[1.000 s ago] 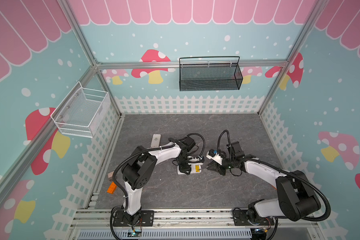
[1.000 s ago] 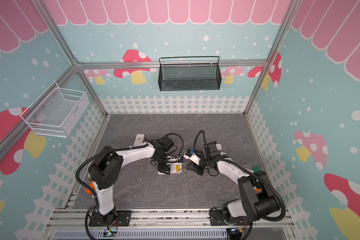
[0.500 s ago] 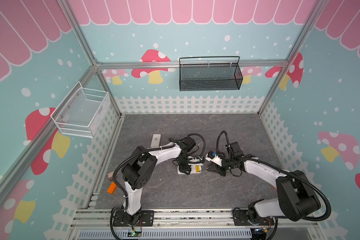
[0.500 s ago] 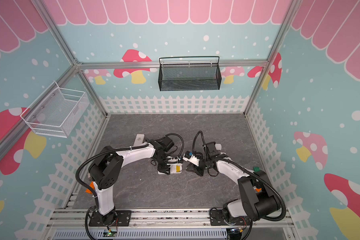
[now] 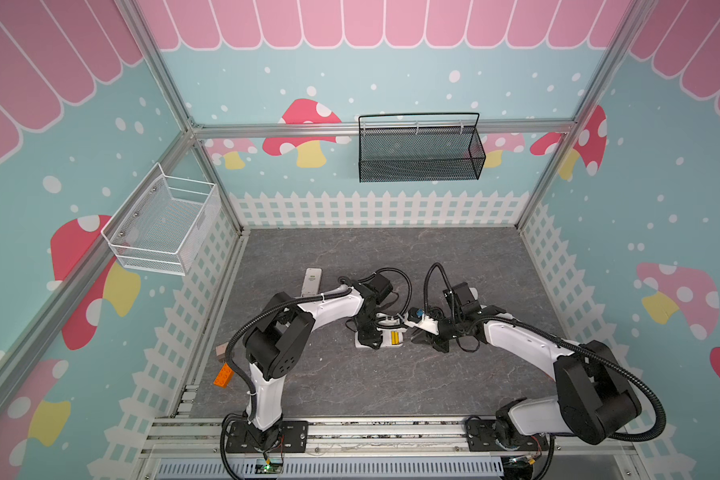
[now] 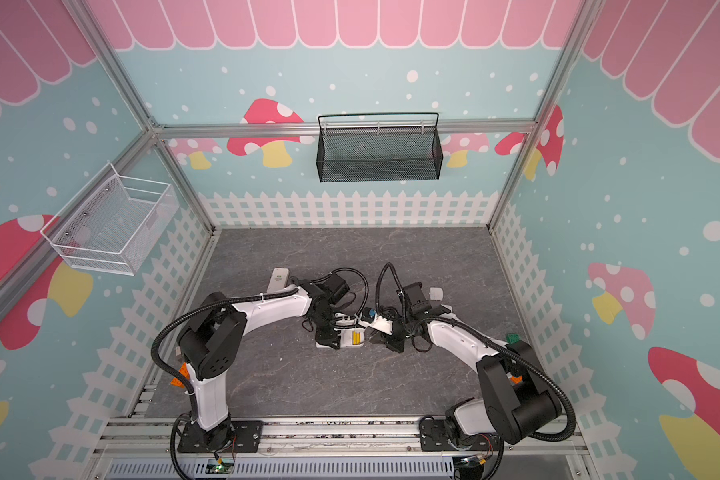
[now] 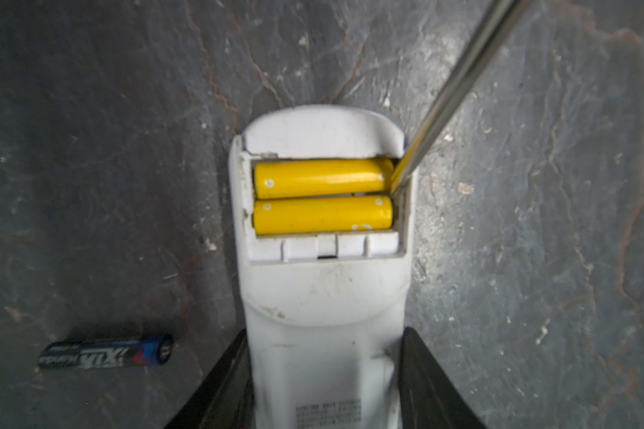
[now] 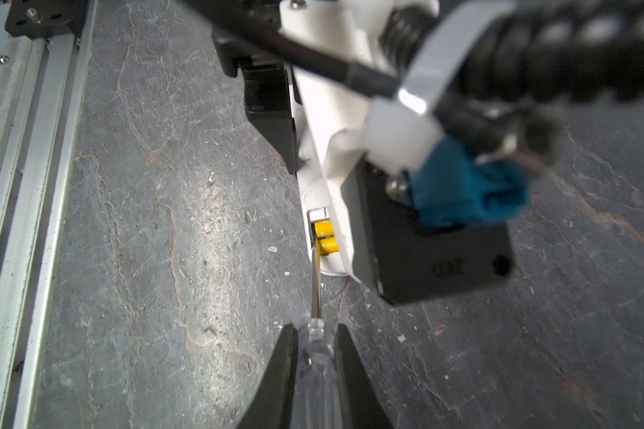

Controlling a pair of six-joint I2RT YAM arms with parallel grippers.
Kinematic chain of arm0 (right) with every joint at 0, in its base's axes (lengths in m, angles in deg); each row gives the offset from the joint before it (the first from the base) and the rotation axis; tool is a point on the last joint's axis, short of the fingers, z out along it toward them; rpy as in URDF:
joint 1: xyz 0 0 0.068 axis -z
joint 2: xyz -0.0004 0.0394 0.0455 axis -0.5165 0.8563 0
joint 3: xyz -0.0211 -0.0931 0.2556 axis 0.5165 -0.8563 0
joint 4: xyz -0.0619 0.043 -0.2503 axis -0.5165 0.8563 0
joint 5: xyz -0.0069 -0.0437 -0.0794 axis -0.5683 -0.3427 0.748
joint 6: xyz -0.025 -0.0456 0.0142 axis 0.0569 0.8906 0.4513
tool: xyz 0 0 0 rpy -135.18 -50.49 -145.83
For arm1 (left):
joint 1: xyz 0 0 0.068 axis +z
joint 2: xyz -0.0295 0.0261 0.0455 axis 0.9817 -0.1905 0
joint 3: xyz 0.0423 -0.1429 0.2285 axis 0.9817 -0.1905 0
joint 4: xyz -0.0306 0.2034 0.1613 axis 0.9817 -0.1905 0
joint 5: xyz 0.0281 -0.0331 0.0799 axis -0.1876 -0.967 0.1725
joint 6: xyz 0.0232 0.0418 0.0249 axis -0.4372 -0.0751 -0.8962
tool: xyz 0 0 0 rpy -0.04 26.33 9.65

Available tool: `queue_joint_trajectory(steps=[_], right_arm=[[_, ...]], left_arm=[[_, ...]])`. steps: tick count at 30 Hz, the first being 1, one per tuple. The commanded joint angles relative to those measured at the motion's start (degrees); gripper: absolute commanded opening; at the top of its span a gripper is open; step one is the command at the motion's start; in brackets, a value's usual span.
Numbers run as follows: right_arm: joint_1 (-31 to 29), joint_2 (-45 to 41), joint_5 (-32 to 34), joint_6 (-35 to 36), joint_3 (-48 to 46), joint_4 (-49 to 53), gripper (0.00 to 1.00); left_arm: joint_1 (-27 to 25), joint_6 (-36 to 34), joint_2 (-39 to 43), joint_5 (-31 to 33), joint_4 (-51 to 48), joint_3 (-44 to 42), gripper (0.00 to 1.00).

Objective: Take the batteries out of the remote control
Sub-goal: 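Grasp the remote with the left gripper and move the screwdriver tip toward it, then insert the screwdriver tip beside the yellow batteries with the right gripper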

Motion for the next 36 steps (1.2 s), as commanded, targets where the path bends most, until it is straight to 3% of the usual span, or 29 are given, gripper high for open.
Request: queue_joint_trajectory(steps=[1,15,27,36], right_arm=[[-0.8,-1.2,10.3,4.1,-1.2,1.5,0.00],[-4.4,-10.7,19.8,-0.7,-10.3,-20.0,0.00],[-4.5,-13.2,15.9,-3.5,-10.8,-18.9,0.00],[-4.0,-10.4,6.6,-6.3,-9.9,-16.5,0.00]], left_arm=[[-0.5,-2.7,-2.7,3.1,-1.5,-1.6,0.39],[-1.7,-2.3,-1.9,5.5,-0.8,-1.5,0.37],[-2.6,-1.7,-0.8,8.4,0.9,-2.3,0.35],[-2.8,-1.6,-0.3,9.1,1.2,-2.0,0.27]])
